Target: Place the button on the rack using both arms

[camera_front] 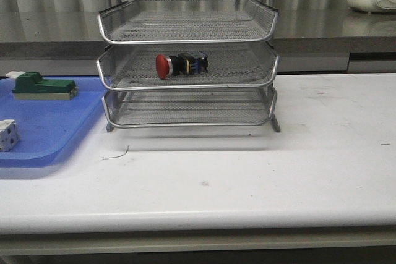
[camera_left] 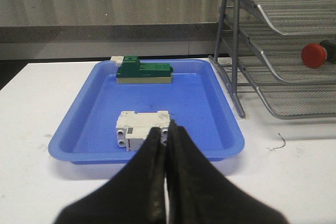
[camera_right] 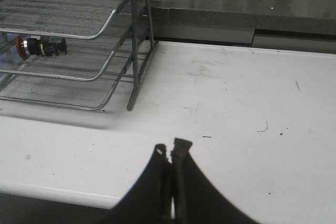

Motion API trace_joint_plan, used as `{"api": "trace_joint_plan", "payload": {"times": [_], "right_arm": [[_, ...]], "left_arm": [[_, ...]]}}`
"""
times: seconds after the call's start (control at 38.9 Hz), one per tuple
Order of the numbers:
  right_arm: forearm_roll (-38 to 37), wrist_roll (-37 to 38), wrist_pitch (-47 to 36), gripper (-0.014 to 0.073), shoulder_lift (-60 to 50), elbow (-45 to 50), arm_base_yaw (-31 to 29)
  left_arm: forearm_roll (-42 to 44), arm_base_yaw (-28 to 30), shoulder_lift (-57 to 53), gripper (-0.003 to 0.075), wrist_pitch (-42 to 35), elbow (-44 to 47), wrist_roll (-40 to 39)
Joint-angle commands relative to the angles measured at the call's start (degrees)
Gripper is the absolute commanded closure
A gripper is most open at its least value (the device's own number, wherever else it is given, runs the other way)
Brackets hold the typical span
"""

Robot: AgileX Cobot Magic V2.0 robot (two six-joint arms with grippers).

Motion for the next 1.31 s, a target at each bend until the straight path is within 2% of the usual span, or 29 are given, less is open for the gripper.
{"api": "trace_joint_plan", "payload": {"times": [0.0,0.28,0.44,0.67,1.29], "right_arm": [[-2.1,-0.2,-6.5,0.0655,0.3,-0.4,-0.5],[-1.4,-0.2,-22.3,0.0655,-5.4,13.9,-5.6],[-0.8,-0.2,-26.2,0.0655,-9.0,21.3,-6.9],[-0.8,-0.2,-19.5,0.0655,-9.4,21.9,-6.9],[-0.8,-0.2,-19.2,0.0655,-9.4,21.9,-6.9]], "left_arm": [[0.1,0.0,-1.2,0.0739,-4.9,0.5,-0.6],[0.1,0.0,-1.2,0.0739,-4.9,0.5,-0.6],[0.1,0.0,-1.2,0.0739,-4.9,0.5,-0.6],[0.1,0.0,-1.2,0.0739,-4.9,0.5,-0.6],[0.1,0.0,-1.2,0.0739,-4.9,0.5,-0.6]]}}
